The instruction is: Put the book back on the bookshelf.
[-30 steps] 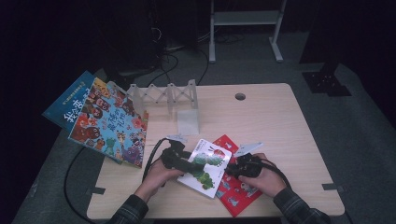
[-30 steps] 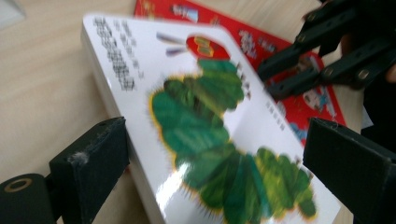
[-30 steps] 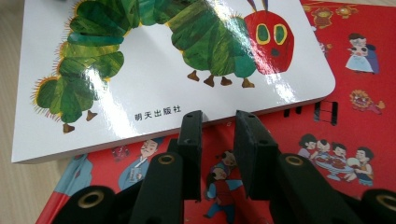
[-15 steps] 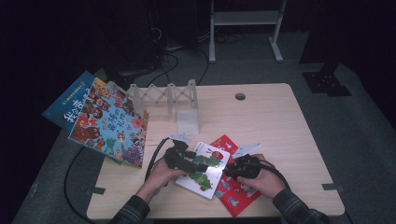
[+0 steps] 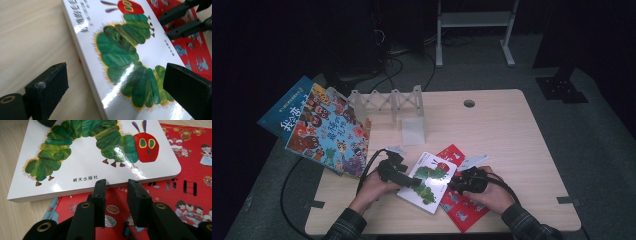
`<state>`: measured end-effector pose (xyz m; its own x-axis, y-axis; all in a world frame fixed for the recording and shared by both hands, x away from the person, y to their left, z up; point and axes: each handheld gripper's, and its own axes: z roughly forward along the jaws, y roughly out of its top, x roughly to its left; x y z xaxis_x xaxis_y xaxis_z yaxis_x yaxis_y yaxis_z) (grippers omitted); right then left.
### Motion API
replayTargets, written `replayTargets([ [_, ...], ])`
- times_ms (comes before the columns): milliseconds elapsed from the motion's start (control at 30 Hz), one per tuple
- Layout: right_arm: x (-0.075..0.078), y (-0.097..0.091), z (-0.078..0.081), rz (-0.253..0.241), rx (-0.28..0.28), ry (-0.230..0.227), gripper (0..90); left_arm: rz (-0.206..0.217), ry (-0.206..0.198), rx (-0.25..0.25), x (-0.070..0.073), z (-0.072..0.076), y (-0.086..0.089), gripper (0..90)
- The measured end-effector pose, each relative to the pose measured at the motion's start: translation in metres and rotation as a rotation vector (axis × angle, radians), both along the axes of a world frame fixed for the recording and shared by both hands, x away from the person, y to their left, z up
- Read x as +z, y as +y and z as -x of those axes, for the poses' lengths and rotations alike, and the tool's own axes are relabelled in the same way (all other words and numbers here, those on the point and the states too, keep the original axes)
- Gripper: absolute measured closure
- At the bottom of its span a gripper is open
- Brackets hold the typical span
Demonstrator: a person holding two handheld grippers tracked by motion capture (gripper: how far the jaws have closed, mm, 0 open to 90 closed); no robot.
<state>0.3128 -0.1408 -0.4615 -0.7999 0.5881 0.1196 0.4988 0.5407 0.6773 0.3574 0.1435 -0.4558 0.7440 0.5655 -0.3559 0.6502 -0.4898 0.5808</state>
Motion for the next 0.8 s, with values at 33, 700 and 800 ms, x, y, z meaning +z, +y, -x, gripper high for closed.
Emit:
replayTargets([
  [33, 0.0, 0.001, 0.0, -0.003, -0.001, 0.002, 67.8, -0.003, 0.004, -0.003, -0.001, 0.001, -0.001, 4.1],
  [700, 0.001, 0.007, 0.006, 0.014, 0.007, -0.01, 65.3, 0.073, 0.003, 0.018, 0.013, 0.005, -0.007, 2.4],
  [800, 0.001, 0.006, 0.007, 0.02, 0.001, -0.009, 64.9, 0.107, -0.028, 0.017, 0.022, 0.007, -0.008, 3.9],
])
